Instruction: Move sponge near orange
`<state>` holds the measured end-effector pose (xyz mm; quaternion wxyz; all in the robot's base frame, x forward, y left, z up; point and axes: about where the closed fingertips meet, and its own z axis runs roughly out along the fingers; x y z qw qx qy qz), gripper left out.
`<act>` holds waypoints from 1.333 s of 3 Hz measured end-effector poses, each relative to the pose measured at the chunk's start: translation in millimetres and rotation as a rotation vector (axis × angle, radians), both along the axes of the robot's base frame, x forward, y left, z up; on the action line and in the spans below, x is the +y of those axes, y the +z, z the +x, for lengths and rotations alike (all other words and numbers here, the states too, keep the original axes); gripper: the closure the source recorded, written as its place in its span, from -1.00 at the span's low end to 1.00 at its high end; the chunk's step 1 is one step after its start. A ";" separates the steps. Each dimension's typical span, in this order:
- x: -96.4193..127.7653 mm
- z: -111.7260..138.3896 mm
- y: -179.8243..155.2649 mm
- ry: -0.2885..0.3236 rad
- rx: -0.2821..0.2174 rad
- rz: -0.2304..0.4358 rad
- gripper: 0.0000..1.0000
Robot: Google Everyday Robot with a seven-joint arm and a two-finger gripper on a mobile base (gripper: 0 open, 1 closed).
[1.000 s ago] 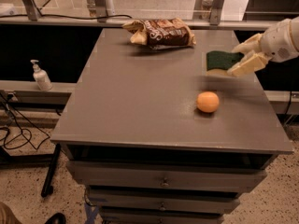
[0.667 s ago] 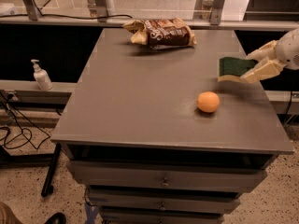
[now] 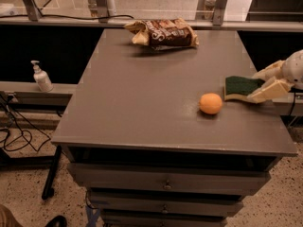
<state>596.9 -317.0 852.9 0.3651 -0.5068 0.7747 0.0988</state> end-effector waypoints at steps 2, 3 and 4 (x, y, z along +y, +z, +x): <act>8.2 -16.9 -21.8 0.020 0.052 0.013 1.00; 8.2 -17.0 -21.1 0.020 0.052 0.013 1.00; 8.2 -17.0 -21.1 0.020 0.052 0.013 0.68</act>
Offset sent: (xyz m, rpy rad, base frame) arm -0.0278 0.0122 -0.0279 0.0172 0.0781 0.0371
